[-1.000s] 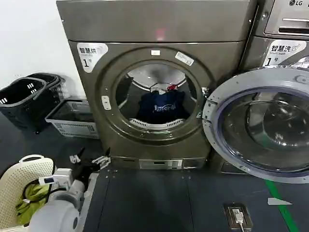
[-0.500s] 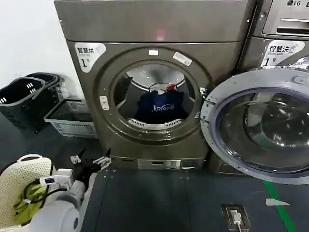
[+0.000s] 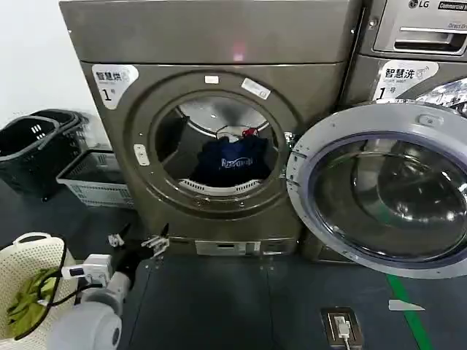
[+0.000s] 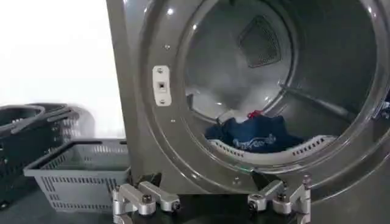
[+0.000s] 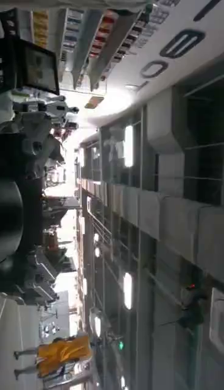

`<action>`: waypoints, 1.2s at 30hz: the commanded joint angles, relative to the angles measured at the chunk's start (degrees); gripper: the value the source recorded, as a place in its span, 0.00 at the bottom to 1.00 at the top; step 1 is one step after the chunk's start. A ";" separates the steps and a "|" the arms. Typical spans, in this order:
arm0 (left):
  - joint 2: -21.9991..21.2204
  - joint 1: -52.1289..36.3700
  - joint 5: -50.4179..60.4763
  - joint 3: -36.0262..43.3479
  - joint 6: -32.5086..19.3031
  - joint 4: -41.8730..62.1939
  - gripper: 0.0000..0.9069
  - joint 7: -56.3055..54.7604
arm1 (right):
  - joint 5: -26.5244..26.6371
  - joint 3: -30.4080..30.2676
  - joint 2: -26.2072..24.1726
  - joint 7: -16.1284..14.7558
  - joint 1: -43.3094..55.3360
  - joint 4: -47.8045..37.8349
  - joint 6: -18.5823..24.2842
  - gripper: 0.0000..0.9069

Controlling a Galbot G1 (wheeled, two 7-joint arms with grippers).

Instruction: Grasp the clothes from the dryer.

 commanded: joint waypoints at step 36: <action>-0.65 -0.57 3.33 1.53 2.81 0.37 1.00 1.66 | 2.24 1.04 0.51 2.46 -0.49 -1.53 2.56 1.00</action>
